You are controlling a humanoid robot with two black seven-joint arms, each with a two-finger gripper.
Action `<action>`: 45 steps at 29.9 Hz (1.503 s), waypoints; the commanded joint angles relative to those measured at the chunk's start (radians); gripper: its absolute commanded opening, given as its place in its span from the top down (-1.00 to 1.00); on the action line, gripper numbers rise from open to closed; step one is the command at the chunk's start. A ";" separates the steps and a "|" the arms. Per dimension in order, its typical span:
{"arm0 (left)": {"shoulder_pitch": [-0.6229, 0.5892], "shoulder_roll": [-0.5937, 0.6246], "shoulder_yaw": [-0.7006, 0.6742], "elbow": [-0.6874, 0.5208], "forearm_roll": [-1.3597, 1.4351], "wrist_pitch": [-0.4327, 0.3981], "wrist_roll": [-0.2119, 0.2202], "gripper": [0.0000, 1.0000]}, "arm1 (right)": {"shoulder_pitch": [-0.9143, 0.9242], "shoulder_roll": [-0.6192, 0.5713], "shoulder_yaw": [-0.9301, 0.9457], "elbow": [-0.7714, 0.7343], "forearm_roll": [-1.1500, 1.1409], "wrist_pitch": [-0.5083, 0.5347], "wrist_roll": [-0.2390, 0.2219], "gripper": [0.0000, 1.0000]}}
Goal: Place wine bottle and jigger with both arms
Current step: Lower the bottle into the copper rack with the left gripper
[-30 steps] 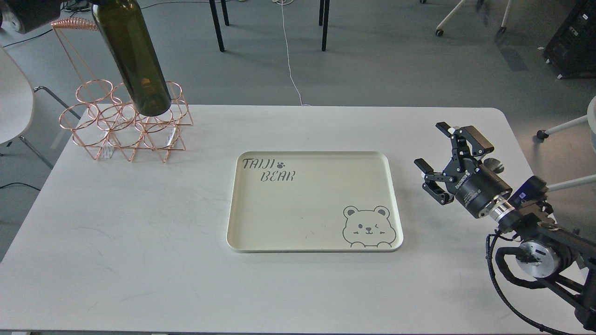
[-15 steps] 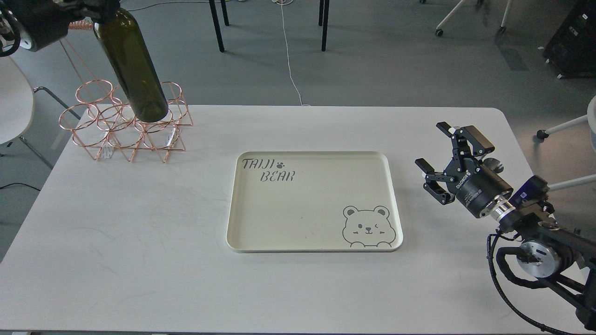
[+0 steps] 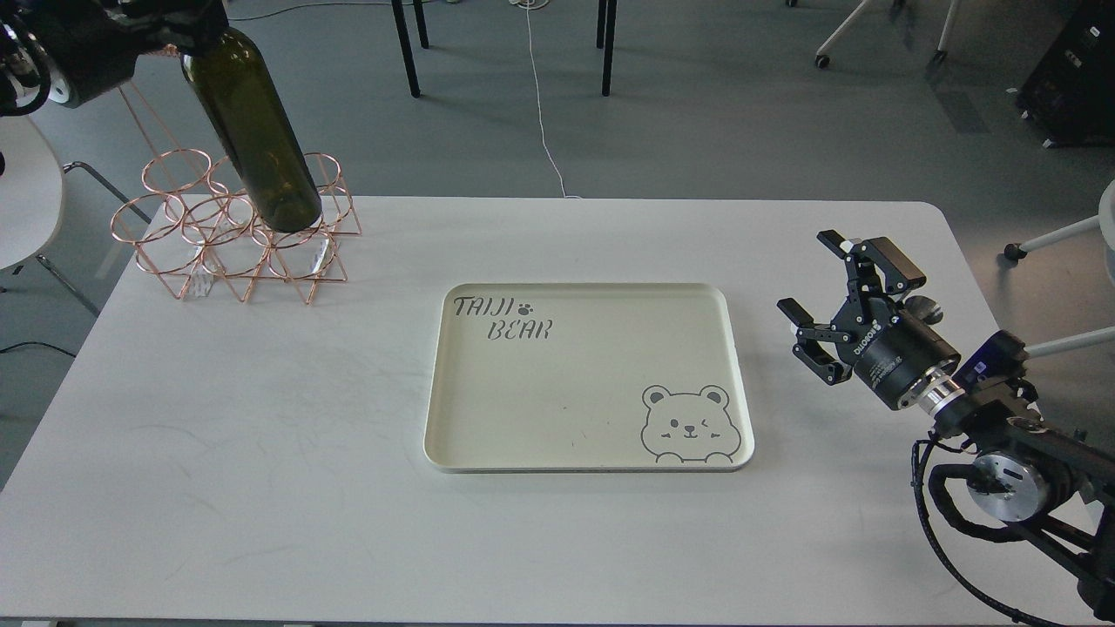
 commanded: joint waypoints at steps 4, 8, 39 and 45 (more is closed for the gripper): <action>0.006 -0.001 0.005 0.002 0.000 0.009 0.000 0.84 | 0.000 -0.001 0.000 0.000 0.000 0.000 0.000 -0.96; 0.008 -0.003 0.005 0.000 0.000 0.007 0.000 0.83 | 0.000 -0.001 0.000 0.000 0.000 0.000 0.000 -0.96; 0.049 -0.067 0.048 0.066 -0.005 0.032 0.000 0.78 | -0.022 0.000 0.008 0.002 0.000 0.000 0.000 -0.96; 0.083 -0.105 0.048 0.118 -0.008 0.049 0.000 0.72 | -0.025 0.003 0.006 0.002 -0.015 0.000 0.000 -0.96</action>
